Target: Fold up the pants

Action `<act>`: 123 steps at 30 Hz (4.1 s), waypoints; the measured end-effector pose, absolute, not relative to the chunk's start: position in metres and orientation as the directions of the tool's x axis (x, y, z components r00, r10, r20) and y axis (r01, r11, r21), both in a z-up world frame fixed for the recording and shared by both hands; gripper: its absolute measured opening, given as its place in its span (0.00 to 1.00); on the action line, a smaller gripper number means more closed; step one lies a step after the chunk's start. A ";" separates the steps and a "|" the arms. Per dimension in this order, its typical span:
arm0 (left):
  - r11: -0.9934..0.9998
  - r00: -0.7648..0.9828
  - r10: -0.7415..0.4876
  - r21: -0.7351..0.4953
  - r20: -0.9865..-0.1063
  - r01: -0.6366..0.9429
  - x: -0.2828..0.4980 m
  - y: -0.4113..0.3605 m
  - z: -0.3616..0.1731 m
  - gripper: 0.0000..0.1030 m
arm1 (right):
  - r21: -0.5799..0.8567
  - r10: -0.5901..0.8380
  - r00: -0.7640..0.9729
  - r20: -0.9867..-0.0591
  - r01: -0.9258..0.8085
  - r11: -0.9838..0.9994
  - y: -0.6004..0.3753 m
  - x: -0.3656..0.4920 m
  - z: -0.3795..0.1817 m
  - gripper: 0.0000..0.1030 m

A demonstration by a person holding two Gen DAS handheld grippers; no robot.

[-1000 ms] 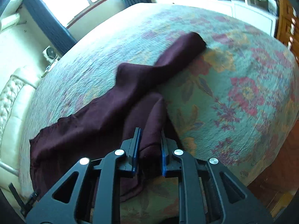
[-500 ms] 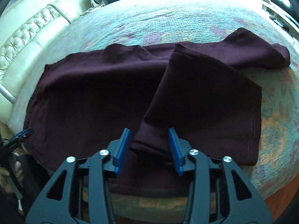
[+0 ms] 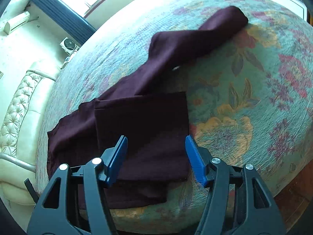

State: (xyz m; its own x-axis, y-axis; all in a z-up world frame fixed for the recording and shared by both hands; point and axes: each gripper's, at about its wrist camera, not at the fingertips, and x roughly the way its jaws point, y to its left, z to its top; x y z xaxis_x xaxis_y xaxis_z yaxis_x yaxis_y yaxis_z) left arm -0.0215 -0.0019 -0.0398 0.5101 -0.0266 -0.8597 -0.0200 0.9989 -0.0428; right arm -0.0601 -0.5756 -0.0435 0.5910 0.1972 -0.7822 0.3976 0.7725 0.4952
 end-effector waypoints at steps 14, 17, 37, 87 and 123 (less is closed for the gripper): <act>0.998 0.503 -0.043 -0.063 -0.863 -0.023 -0.019 0.002 -0.044 0.95 | 0.819 0.389 0.721 -0.573 0.517 0.247 -0.616 -0.113 -0.096 0.53; 0.998 0.501 -0.044 -0.066 -0.865 -0.026 -0.021 0.003 -0.044 0.95 | 0.801 0.387 0.701 -0.599 0.517 0.303 -0.613 -0.103 -0.099 0.09; 0.998 0.522 -0.036 -0.062 -0.852 -0.033 -0.025 0.001 -0.043 0.95 | 0.303 -0.150 0.585 -0.797 0.602 0.739 -0.760 -0.122 -0.022 0.07; 0.900 0.340 -0.402 -0.299 -0.850 0.316 0.264 0.089 -0.039 0.57 | 0.334 0.434 0.283 -0.855 -0.341 0.879 -0.420 0.183 -0.037 0.67; 0.828 0.439 -0.555 -0.418 -0.706 0.375 0.049 0.164 0.019 0.18 | -0.095 0.218 0.478 -0.851 -0.547 0.832 -0.306 -0.032 -0.024 0.09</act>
State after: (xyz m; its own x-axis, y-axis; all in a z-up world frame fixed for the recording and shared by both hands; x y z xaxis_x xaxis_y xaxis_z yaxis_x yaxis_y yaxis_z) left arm 0.0489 0.1638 0.0187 0.4393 -0.5554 -0.7061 0.3748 0.8276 -0.4178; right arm -0.0316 -0.3062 -0.0242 0.4781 0.2179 -0.8509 -0.5473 0.8316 -0.0945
